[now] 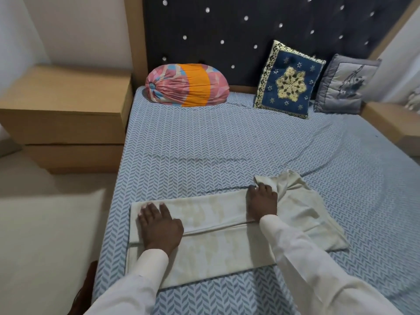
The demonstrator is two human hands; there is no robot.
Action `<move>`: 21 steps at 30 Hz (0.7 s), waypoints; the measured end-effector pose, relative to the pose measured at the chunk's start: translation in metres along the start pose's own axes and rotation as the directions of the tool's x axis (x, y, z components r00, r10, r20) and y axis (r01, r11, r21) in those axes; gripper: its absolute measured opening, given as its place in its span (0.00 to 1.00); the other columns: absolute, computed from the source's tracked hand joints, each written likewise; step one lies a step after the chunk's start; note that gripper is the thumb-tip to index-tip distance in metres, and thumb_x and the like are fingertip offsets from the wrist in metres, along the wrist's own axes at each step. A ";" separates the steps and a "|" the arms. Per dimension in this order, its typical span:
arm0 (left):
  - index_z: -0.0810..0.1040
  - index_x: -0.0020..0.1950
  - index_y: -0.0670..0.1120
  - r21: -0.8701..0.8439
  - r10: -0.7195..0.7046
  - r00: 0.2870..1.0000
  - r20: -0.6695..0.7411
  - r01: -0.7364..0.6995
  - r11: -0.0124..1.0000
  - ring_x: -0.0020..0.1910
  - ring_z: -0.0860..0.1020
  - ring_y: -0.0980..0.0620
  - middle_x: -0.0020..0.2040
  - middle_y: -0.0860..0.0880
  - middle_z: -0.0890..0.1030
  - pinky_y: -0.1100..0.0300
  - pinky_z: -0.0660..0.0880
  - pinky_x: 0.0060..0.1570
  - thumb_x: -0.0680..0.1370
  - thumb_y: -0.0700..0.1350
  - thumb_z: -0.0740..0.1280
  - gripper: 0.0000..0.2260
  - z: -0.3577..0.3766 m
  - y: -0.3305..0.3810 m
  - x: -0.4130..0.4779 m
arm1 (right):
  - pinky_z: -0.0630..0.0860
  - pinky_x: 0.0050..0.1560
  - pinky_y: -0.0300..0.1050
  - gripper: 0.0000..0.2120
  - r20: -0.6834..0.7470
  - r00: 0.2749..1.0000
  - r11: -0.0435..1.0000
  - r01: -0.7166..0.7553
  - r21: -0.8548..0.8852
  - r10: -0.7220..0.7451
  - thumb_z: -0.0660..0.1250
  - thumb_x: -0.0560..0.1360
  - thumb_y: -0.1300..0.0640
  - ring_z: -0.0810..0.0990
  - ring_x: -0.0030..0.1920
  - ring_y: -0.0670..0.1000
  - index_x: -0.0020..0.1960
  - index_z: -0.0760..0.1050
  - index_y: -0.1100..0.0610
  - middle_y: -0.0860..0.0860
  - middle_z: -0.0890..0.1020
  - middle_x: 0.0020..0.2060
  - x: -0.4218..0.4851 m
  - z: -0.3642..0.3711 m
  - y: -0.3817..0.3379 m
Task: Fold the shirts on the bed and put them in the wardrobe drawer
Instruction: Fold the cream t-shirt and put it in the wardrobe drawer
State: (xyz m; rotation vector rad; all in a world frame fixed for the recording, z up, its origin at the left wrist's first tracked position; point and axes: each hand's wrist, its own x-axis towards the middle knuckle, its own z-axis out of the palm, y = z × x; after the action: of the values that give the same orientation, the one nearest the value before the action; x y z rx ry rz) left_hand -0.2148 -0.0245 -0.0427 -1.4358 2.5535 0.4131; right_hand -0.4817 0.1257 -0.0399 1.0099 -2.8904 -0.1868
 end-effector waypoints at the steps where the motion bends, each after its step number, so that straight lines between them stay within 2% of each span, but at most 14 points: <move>1: 0.46 0.80 0.44 -0.040 0.061 0.998 -0.032 -0.063 0.997 0.78 0.41 0.38 0.79 0.37 0.43 0.44 0.38 0.75 0.78 0.58 0.44 0.33 0.000 0.008 0.002 | 0.71 0.54 0.56 0.20 0.035 0.999 0.999 -0.028 -0.031 0.029 0.58 0.73 0.53 0.74 0.57 0.62 0.64 0.73 0.51 0.57 0.76 0.59 0.007 -0.002 0.006; 2: 0.46 0.80 0.45 -0.075 0.148 0.987 -0.058 -0.152 0.986 0.78 0.41 0.39 0.79 0.38 0.43 0.44 0.39 0.75 0.76 0.59 0.40 0.35 0.004 0.015 0.004 | 0.70 0.57 0.56 0.24 0.090 0.993 0.997 -0.073 -0.038 0.076 0.61 0.74 0.52 0.71 0.61 0.61 0.70 0.67 0.48 0.56 0.72 0.64 0.014 -0.004 0.013; 4: 0.48 0.80 0.47 -0.083 0.275 0.958 -0.074 -0.281 0.956 0.78 0.42 0.39 0.79 0.39 0.45 0.45 0.38 0.74 0.72 0.64 0.33 0.40 0.016 0.017 0.005 | 0.69 0.60 0.55 0.34 0.164 0.962 0.974 -0.226 0.035 0.217 0.67 0.73 0.50 0.66 0.67 0.61 0.74 0.57 0.46 0.56 0.65 0.69 0.022 -0.010 0.019; 5: 0.53 0.80 0.46 -0.051 0.315 0.946 -0.078 -0.320 0.946 0.78 0.45 0.40 0.79 0.39 0.48 0.45 0.40 0.74 0.74 0.66 0.33 0.40 0.023 0.015 0.007 | 0.70 0.61 0.56 0.35 0.178 0.935 0.937 -0.329 0.120 0.306 0.68 0.72 0.49 0.66 0.67 0.61 0.74 0.56 0.47 0.56 0.65 0.68 0.024 -0.014 0.022; 7: 0.64 0.77 0.44 -0.034 0.367 0.928 -0.060 -0.370 0.929 0.77 0.52 0.40 0.78 0.39 0.58 0.43 0.46 0.73 0.79 0.66 0.41 0.36 0.034 0.005 0.006 | 0.72 0.59 0.56 0.32 0.174 0.862 0.782 -0.505 0.365 0.476 0.67 0.74 0.49 0.71 0.64 0.63 0.73 0.57 0.50 0.59 0.70 0.65 0.022 -0.024 0.030; 8: 0.65 0.76 0.45 -0.031 0.379 0.924 -0.054 -0.380 0.924 0.77 0.54 0.41 0.77 0.40 0.60 0.42 0.48 0.73 0.80 0.65 0.43 0.34 0.037 0.003 0.005 | 0.72 0.59 0.56 0.29 0.180 0.810 0.656 -0.563 0.503 0.558 0.65 0.75 0.50 0.74 0.63 0.63 0.72 0.59 0.51 0.60 0.73 0.63 0.019 -0.028 0.038; 10: 0.65 0.76 0.47 0.003 0.389 0.918 -0.077 -0.390 0.921 0.77 0.55 0.42 0.77 0.42 0.60 0.41 0.49 0.74 0.80 0.65 0.44 0.33 0.040 -0.007 0.005 | 0.72 0.60 0.54 0.24 0.238 0.645 0.261 -0.578 0.773 0.726 0.63 0.75 0.55 0.76 0.60 0.64 0.69 0.63 0.52 0.61 0.77 0.61 0.010 -0.029 0.054; 11: 0.65 0.76 0.48 0.022 0.395 0.913 -0.102 -0.395 0.919 0.77 0.56 0.42 0.78 0.43 0.60 0.40 0.49 0.74 0.80 0.66 0.44 0.33 0.037 -0.009 0.004 | 0.72 0.60 0.53 0.22 0.290 0.550 0.046 -0.516 0.855 0.783 0.63 0.75 0.56 0.76 0.60 0.64 0.68 0.64 0.53 0.61 0.77 0.61 0.003 -0.027 0.063; 12: 0.66 0.76 0.49 0.041 0.400 0.906 -0.136 -0.398 0.916 0.77 0.56 0.42 0.78 0.43 0.61 0.38 0.50 0.73 0.79 0.66 0.44 0.33 0.038 -0.014 0.005 | 0.71 0.59 0.52 0.21 0.330 0.466 -0.115 -0.431 0.895 0.821 0.64 0.75 0.56 0.76 0.59 0.64 0.67 0.65 0.55 0.62 0.76 0.61 -0.005 -0.022 0.069; 14: 0.66 0.76 0.49 0.058 0.400 0.902 -0.160 -0.396 0.916 0.76 0.58 0.41 0.77 0.43 0.62 0.36 0.50 0.73 0.79 0.67 0.45 0.33 0.037 -0.020 0.004 | 0.71 0.53 0.49 0.19 0.377 0.353 -0.293 -0.271 0.917 0.856 0.63 0.76 0.59 0.76 0.54 0.61 0.66 0.66 0.59 0.62 0.76 0.57 -0.025 -0.008 0.080; 15: 0.66 0.76 0.49 0.053 0.387 0.907 -0.165 -0.384 0.922 0.76 0.58 0.40 0.77 0.43 0.63 0.35 0.50 0.72 0.78 0.67 0.46 0.33 0.036 -0.024 0.003 | 0.71 0.49 0.47 0.18 0.397 0.330 -0.352 -0.190 0.916 0.856 0.62 0.76 0.62 0.76 0.51 0.58 0.66 0.67 0.59 0.60 0.76 0.55 -0.034 -0.001 0.087; 18: 0.67 0.75 0.49 0.029 0.329 0.923 -0.199 -0.330 0.944 0.76 0.57 0.39 0.77 0.42 0.62 0.34 0.49 0.72 0.76 0.68 0.50 0.34 0.034 -0.035 -0.001 | 0.72 0.43 0.45 0.17 0.464 0.335 -0.480 -0.037 0.876 0.820 0.60 0.74 0.63 0.74 0.47 0.54 0.61 0.67 0.54 0.57 0.73 0.51 -0.054 0.010 0.112; 20: 0.68 0.75 0.47 0.022 0.303 0.929 -0.213 -0.306 0.952 0.76 0.58 0.36 0.76 0.39 0.63 0.35 0.49 0.73 0.77 0.68 0.47 0.35 0.029 -0.038 -0.005 | 0.70 0.43 0.46 0.18 0.447 0.281 -0.455 -0.039 0.890 0.849 0.62 0.71 0.62 0.73 0.44 0.54 0.61 0.68 0.56 0.56 0.72 0.49 -0.059 0.007 0.126; 21: 0.68 0.74 0.47 0.019 0.286 0.935 -0.211 -0.289 0.957 0.75 0.59 0.35 0.75 0.37 0.64 0.35 0.49 0.73 0.77 0.68 0.44 0.36 0.027 -0.038 -0.007 | 0.69 0.45 0.47 0.18 0.397 0.227 -0.382 -0.108 0.918 0.889 0.62 0.72 0.61 0.73 0.46 0.55 0.62 0.69 0.58 0.56 0.72 0.50 -0.059 0.000 0.130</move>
State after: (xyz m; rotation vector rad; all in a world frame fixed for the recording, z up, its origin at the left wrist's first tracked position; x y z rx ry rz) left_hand -0.1777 -0.0288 -0.0713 -1.1646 2.9520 0.3320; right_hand -0.5158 0.2633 -0.0237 -0.9105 -1.8555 1.9988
